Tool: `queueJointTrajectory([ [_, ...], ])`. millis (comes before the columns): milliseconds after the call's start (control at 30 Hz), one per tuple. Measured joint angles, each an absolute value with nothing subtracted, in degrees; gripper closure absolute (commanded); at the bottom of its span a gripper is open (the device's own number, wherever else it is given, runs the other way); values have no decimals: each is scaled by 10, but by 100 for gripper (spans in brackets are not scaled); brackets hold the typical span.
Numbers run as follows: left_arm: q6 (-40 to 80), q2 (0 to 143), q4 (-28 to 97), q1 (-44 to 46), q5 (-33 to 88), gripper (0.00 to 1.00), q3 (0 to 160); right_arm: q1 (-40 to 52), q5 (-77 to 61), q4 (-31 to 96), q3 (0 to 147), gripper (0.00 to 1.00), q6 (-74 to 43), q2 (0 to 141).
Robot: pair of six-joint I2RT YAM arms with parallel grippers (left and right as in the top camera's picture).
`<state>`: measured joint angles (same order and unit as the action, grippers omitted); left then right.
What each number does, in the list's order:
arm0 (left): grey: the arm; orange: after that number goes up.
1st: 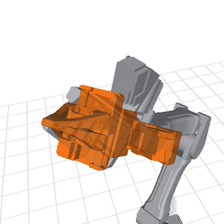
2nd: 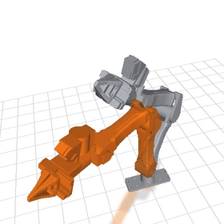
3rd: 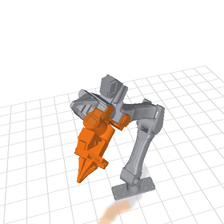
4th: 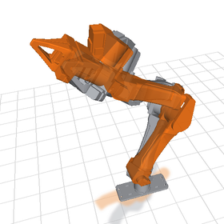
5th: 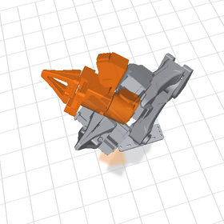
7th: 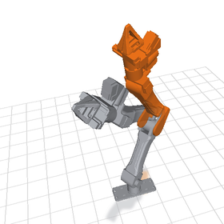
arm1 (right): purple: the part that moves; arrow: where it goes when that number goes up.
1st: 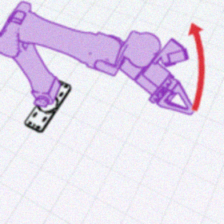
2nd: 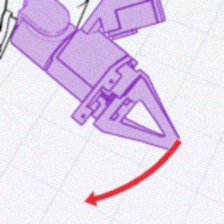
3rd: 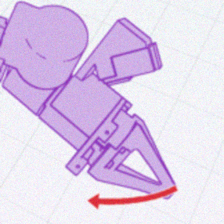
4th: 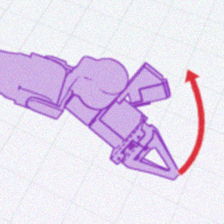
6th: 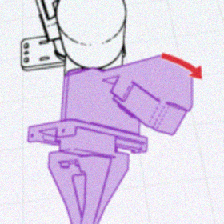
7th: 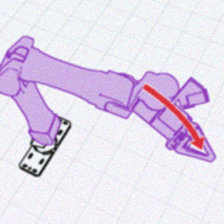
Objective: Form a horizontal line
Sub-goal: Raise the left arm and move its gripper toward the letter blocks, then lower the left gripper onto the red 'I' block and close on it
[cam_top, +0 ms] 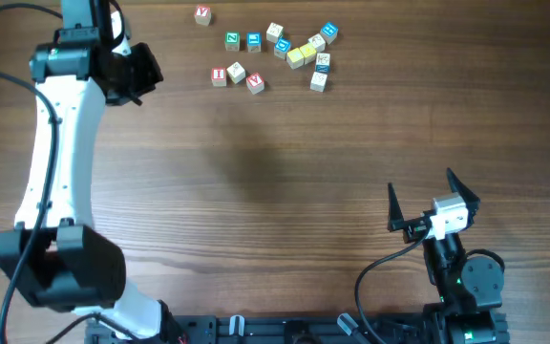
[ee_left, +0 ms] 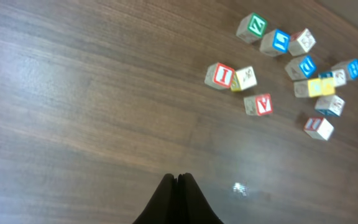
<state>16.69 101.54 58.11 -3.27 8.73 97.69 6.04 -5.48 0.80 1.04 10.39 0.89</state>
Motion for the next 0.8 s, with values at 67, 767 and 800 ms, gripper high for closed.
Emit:
queueJointTrajectory([
  [67,167,1037,569,-33,86,96,977,60,-55,8,10,0,104,9],
  [767,169,1192,463,20,72,46,977,60,-55,8,10,0,104,9],
  [800,168,1203,451,33,63,43,977,60,-55,8,10,0,104,9],
])
